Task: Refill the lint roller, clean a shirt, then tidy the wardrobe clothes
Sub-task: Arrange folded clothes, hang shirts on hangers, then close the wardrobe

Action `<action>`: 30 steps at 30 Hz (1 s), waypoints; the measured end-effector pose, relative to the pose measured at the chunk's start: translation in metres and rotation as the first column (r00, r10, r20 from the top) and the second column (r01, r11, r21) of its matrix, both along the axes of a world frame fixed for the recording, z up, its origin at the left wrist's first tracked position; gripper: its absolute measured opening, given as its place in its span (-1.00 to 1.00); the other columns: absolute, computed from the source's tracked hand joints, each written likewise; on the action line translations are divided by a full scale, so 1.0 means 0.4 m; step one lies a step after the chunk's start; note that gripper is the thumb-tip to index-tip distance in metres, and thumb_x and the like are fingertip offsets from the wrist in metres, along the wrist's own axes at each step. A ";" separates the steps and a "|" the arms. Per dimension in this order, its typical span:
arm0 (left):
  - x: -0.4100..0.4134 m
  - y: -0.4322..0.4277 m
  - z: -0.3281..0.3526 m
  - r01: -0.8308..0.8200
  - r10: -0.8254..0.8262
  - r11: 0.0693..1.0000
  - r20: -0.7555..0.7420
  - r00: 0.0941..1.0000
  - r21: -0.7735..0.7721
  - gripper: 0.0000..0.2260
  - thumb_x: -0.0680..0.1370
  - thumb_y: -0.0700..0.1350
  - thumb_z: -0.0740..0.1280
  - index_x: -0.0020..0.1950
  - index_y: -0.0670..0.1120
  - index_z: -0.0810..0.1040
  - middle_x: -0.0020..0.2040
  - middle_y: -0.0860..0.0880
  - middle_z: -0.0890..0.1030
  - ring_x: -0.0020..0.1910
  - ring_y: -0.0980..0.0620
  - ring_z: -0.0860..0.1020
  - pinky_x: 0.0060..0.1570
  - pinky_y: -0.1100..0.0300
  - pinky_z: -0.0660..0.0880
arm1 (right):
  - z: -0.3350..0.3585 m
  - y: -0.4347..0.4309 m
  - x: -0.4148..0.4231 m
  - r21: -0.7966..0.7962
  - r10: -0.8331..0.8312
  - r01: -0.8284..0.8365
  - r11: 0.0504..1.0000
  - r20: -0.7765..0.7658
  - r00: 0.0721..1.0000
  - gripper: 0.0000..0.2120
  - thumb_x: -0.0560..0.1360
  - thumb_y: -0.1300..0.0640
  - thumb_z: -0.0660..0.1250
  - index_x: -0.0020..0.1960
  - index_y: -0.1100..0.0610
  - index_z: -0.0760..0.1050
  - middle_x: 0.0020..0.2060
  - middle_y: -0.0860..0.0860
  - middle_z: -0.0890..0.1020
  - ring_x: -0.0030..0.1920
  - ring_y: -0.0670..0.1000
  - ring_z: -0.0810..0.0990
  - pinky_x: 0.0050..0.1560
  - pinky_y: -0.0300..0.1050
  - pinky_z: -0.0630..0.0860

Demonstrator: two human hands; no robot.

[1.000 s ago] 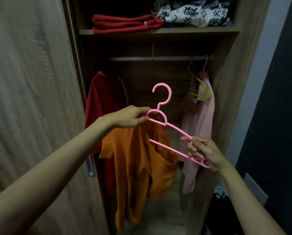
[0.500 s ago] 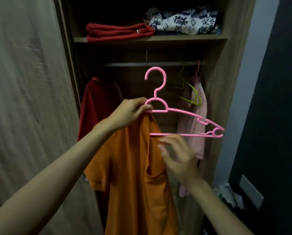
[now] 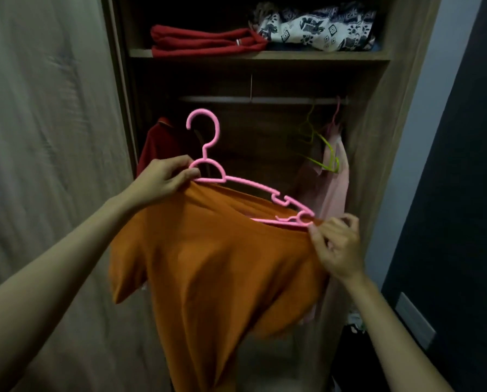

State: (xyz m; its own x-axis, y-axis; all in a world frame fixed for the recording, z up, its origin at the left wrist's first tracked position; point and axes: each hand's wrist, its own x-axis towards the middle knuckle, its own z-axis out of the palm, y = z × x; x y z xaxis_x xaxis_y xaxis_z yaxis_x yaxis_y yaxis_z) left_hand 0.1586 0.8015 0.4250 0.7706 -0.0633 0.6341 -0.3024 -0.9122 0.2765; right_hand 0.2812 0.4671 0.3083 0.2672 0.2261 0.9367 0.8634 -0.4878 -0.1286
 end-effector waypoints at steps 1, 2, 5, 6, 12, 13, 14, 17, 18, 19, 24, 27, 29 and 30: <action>0.000 0.007 -0.008 0.012 -0.011 1.000 -0.016 1.000 0.019 -0.86 0.61 -0.06 0.24 -0.03 -0.09 0.54 -0.26 -0.03 0.56 -0.24 0.07 0.54 -0.30 0.28 0.40 | 0.022 -0.003 0.008 0.050 0.019 -0.020 0.999 0.013 1.000 -0.46 0.63 -0.03 0.11 -0.46 0.15 0.47 -0.51 0.01 0.51 -0.40 -0.06 0.39 -0.03 0.00 0.33; 0.001 0.009 -0.013 0.027 -0.026 0.999 -0.029 0.999 0.044 -0.87 0.61 -0.07 0.24 -0.02 -0.09 0.53 -0.25 -0.02 0.56 -0.22 0.08 0.54 -0.30 0.33 0.40 | 0.043 -0.002 0.014 0.091 0.037 -0.040 0.995 0.037 0.999 -0.47 0.62 0.00 0.14 -0.49 0.15 0.45 -0.54 0.01 0.48 -0.43 -0.11 0.32 -0.10 0.04 0.37; 0.016 -0.019 -0.026 0.082 -0.068 0.981 -0.084 0.994 0.175 -0.96 0.61 -0.10 0.25 -0.01 -0.01 0.48 -0.24 0.12 0.53 -0.21 0.19 0.55 -0.29 0.41 0.39 | 0.114 0.032 0.031 0.028 0.042 -0.043 0.999 0.043 0.998 -0.56 0.56 -0.08 0.24 -0.41 0.14 0.50 -0.55 0.01 0.49 -0.40 -0.14 0.20 -0.16 0.00 0.34; 0.025 -0.036 -0.029 0.097 -0.080 0.974 -0.089 0.993 0.207 -0.97 0.61 -0.10 0.25 0.00 0.01 0.47 -0.24 0.16 0.52 -0.20 0.23 0.55 -0.27 0.42 0.40 | 0.139 0.053 0.029 -0.057 0.029 -0.028 0.998 0.016 0.999 -0.60 0.51 -0.16 0.25 -0.29 0.13 0.57 -0.50 0.01 0.55 -0.37 -0.10 0.28 -0.12 -0.04 0.29; 0.053 -0.094 -0.026 0.104 -0.106 0.994 0.062 0.992 0.035 -0.82 0.60 -0.01 0.21 0.14 -0.04 0.47 -0.10 0.17 0.57 -0.13 0.28 0.57 -0.15 0.46 0.44 | 0.223 0.133 0.036 -0.266 0.084 -0.066 0.962 0.059 0.995 -0.64 0.40 -0.21 0.33 -0.34 0.06 0.62 -0.53 -0.04 0.47 -0.40 -0.03 0.35 -0.19 -0.19 0.03; 0.049 -0.091 -0.029 0.092 -0.092 0.996 0.085 0.992 -0.005 -0.77 0.60 -0.01 0.22 0.23 -0.05 0.45 -0.06 0.17 0.57 -0.09 0.28 0.58 -0.11 0.46 0.46 | 0.230 0.127 0.044 -0.235 0.111 -0.104 0.966 0.019 0.994 -0.62 0.40 -0.22 0.32 -0.37 0.06 0.61 -0.53 -0.05 0.46 -0.41 -0.05 0.34 -0.17 -0.20 0.05; 0.043 -0.085 -0.034 0.077 -0.073 0.996 0.109 0.991 -0.036 -0.73 0.60 -0.01 0.23 0.27 -0.05 0.44 -0.03 0.17 0.57 -0.07 0.27 0.57 -0.08 0.45 0.47 | 0.235 0.118 0.050 -0.209 0.137 -0.136 0.968 -0.007 0.991 -0.61 0.40 -0.23 0.31 -0.38 0.05 0.60 -0.53 -0.05 0.47 -0.43 -0.06 0.36 -0.16 -0.19 0.08; 0.029 -0.055 -0.066 0.080 -0.052 0.985 0.183 0.982 -0.152 -0.84 0.59 -0.04 0.27 0.12 -0.05 0.54 -0.02 0.08 0.61 -0.03 0.20 0.58 -0.07 0.37 0.52 | 0.240 0.092 0.056 -0.195 0.187 -0.206 0.959 -0.112 0.976 -0.72 0.39 -0.21 0.38 -0.37 -0.05 0.59 -0.51 -0.06 0.52 -0.41 -0.11 0.41 -0.16 -0.21 0.17; 0.026 -0.047 -0.079 0.093 -0.052 0.977 0.208 0.977 -0.192 -0.90 0.59 -0.08 0.28 0.04 -0.05 0.56 -0.06 0.08 0.62 -0.04 0.17 0.59 -0.09 0.36 0.52 | 0.239 0.087 0.056 -0.204 0.197 -0.220 0.954 -0.130 0.972 -0.72 0.38 -0.20 0.39 -0.36 -0.04 0.61 -0.51 -0.08 0.52 -0.42 -0.15 0.42 -0.16 -0.24 0.19; 0.025 -0.041 -0.089 0.098 -0.045 0.970 0.232 0.972 -0.223 -0.93 0.59 -0.10 0.29 -0.01 -0.04 0.57 -0.10 0.09 0.61 -0.07 0.17 0.59 -0.12 0.37 0.50 | 0.236 0.082 0.057 -0.208 0.204 -0.231 0.950 -0.144 0.968 -0.70 0.38 -0.20 0.39 -0.36 -0.01 0.62 -0.51 -0.10 0.52 -0.43 -0.16 0.42 -0.16 -0.26 0.20; 0.030 -0.014 -0.116 0.044 0.068 0.947 0.329 0.942 -0.320 -0.88 0.60 -0.11 0.29 -0.07 0.10 0.54 -0.13 0.22 0.58 -0.11 0.23 0.56 -0.14 0.45 0.45 | 0.226 0.043 0.067 -0.143 0.208 -0.250 0.958 -0.254 0.944 -0.67 0.37 -0.27 0.38 -0.31 -0.02 0.64 -0.43 -0.16 0.58 -0.35 -0.13 0.52 -0.07 -0.12 0.35; 0.037 -0.002 -0.133 0.021 0.121 0.932 0.362 0.924 -0.363 -0.90 0.61 -0.13 0.28 -0.07 0.04 0.55 -0.16 0.10 0.59 -0.14 0.22 0.56 -0.14 0.42 0.45 | 0.225 0.026 0.067 -0.095 0.224 -0.259 0.961 -0.282 0.933 -0.74 0.36 -0.27 0.40 -0.28 -0.08 0.61 -0.40 -0.24 0.57 -0.28 -0.11 0.56 -0.15 -0.18 0.40; 0.046 -0.011 -0.130 -0.024 0.140 0.938 0.317 0.938 -0.345 -0.91 0.62 -0.10 0.25 -0.04 0.01 0.53 -0.16 0.09 0.59 -0.15 0.20 0.55 -0.13 0.33 0.47 | 0.222 0.034 0.069 -0.094 0.231 -0.264 0.960 -0.268 0.935 -0.75 0.38 -0.21 0.42 -0.30 -0.05 0.62 -0.42 -0.26 0.55 -0.32 -0.12 0.54 -0.17 -0.10 0.38; 0.054 -0.024 -0.123 -0.058 0.143 0.956 0.284 0.948 -0.288 -0.90 0.63 -0.06 0.23 -0.03 0.03 0.52 -0.15 0.10 0.59 -0.15 0.19 0.55 -0.12 0.25 0.48 | 0.222 0.042 0.070 -0.106 0.229 -0.260 0.960 -0.240 0.943 -0.71 0.38 -0.21 0.42 -0.33 0.00 0.63 -0.45 -0.24 0.54 -0.36 -0.12 0.51 -0.18 -0.10 0.35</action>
